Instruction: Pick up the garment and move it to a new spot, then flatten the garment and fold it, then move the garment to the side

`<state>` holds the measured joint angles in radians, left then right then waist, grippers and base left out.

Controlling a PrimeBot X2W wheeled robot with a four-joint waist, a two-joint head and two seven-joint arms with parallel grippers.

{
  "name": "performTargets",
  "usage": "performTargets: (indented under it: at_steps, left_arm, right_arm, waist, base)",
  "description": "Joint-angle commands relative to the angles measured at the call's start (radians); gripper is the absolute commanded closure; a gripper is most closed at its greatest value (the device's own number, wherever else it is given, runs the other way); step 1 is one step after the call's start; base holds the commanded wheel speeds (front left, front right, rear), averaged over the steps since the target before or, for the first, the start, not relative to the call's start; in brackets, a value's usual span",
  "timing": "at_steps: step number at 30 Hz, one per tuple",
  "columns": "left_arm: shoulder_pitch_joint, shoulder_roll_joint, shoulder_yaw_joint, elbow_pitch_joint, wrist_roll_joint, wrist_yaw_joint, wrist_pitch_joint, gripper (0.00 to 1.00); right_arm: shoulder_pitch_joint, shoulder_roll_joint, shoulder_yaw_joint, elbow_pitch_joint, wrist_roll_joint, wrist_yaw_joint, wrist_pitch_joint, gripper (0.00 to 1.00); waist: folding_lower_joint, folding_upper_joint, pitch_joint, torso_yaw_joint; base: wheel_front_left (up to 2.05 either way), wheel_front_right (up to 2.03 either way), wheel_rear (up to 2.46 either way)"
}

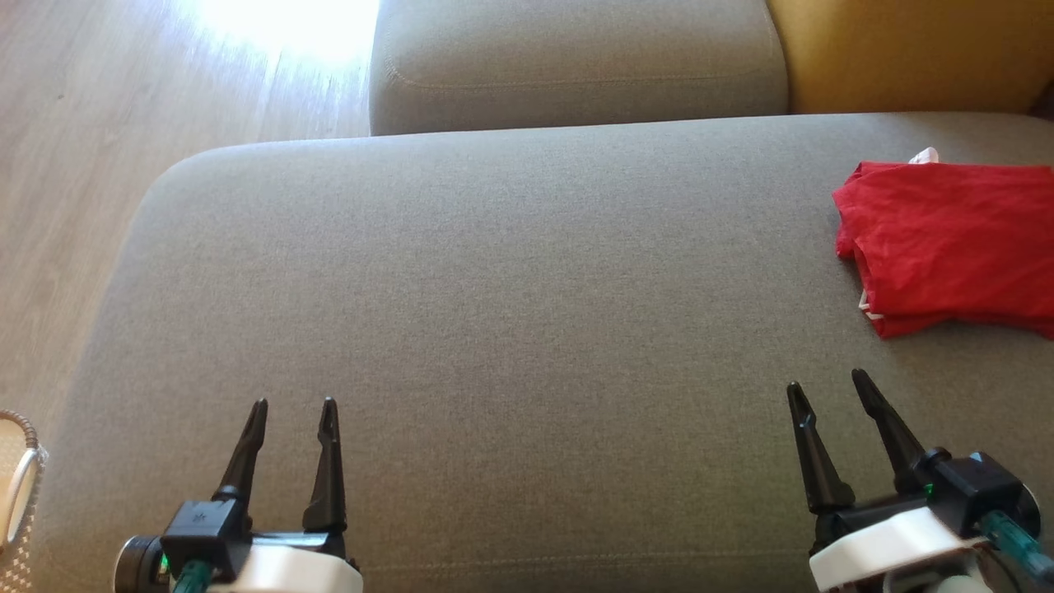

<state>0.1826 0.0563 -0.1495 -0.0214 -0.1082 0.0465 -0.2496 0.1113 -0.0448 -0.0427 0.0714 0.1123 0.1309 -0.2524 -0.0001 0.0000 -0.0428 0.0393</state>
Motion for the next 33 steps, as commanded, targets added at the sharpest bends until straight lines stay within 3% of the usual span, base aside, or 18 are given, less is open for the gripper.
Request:
performTargets:
  at_steps: [1,4,5,9,33]
  left_arm:
    - [-0.032,-0.005,0.034,-0.029,0.003,-0.002,-0.012,0.00]
    - [-0.033,-0.006,0.034,-0.027,0.003,-0.002,-0.012,0.00]
    - [0.000,0.000,0.000,0.002,0.000,-0.003,0.000,1.00]
    - [0.016,-0.001,-0.004,0.064,-0.001,-0.003,0.003,1.00]
    - [-0.039,0.015,0.023,0.101,-0.296,-0.034,0.051,1.00]
  right_arm:
    - [-0.030,-0.006,0.027,-0.039,-0.006,0.000,-0.009,0.00]
    - [-0.029,-0.006,0.028,-0.042,-0.008,0.000,-0.009,0.00]
    - [0.000,0.000,0.003,-0.002,0.000,0.000,0.000,1.00]
    - [0.014,0.002,0.008,0.059,0.001,0.000,0.002,1.00]
    - [-0.028,-0.011,0.009,0.079,0.290,0.000,0.056,1.00]
  waist:
    - [0.0001,0.0000,-0.001,-0.002]
    - [0.0001,0.0000,-0.004,-0.004]
    - [0.0001,0.0000,-0.005,-0.004]
    - [0.0001,0.0000,-0.005,-0.005]
    - [0.0001,0.0000,0.004,-0.011]
  base:
    - [0.00,0.00,0.00]
    - [0.00,0.00,0.00]
    - [0.00,0.00,0.00]
    - [0.00,0.00,0.00]
    - [0.00,0.00,0.00]
